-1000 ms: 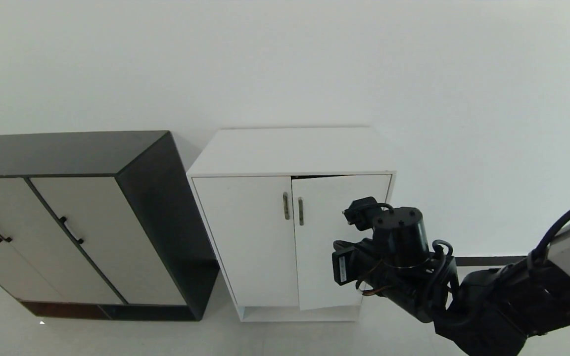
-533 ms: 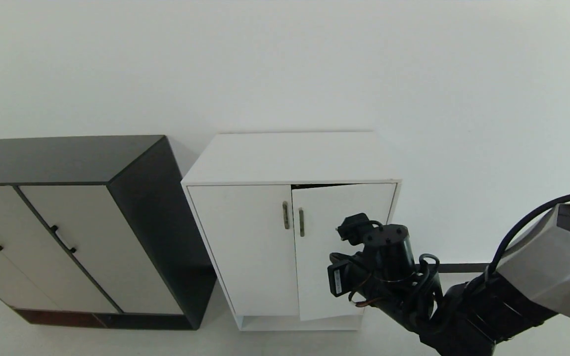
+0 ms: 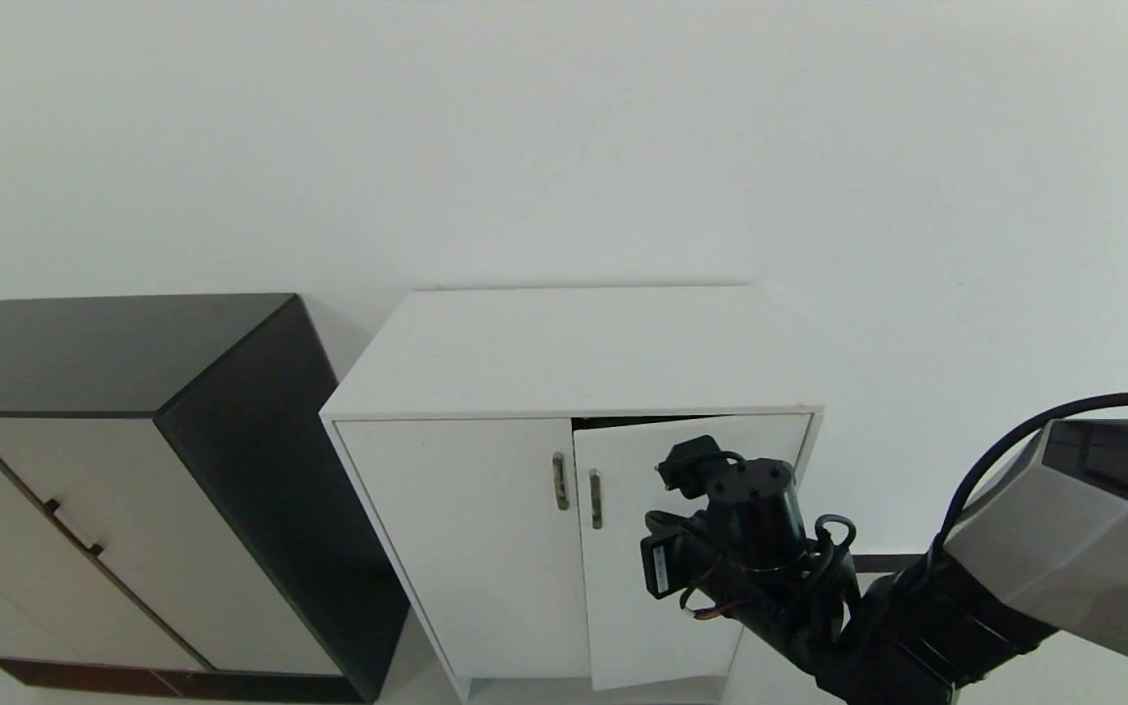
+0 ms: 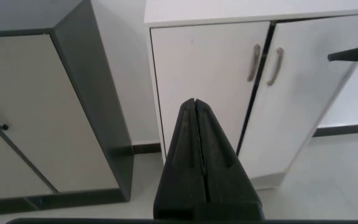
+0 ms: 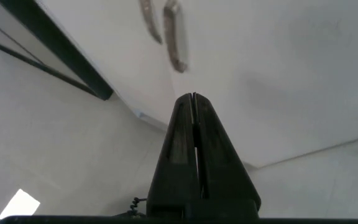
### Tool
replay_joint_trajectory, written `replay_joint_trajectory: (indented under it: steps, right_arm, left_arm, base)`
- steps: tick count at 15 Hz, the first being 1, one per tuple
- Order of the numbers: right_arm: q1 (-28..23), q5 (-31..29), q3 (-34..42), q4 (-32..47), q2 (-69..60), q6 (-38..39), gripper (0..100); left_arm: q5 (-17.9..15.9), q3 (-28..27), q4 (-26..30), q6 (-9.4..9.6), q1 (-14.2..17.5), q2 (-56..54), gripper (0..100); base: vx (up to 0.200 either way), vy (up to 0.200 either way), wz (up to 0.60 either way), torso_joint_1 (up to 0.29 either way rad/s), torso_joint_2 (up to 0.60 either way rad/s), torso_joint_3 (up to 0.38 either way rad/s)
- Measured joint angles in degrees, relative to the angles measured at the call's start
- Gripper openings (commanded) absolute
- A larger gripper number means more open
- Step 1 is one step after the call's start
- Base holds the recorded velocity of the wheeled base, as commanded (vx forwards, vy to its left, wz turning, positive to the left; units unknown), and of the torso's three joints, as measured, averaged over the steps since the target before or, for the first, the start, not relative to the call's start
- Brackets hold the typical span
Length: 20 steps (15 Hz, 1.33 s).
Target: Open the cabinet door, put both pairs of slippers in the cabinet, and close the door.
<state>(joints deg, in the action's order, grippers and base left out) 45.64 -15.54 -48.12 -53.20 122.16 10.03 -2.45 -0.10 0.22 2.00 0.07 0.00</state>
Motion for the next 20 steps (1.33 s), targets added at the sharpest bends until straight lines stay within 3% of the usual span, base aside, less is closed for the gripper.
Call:
replay_joint_trajectory:
  steps: [20]
  right_arm:
    - [-6.75, 0.0, -12.04, 0.07, 9.79, 0.09, 0]
  left_arm:
    - [0.0, 0.0, 0.02, 0.02, 0.0, -0.02, 0]
  base:
    - [0.0, 0.0, 0.0, 0.0, 0.0, 0.0]
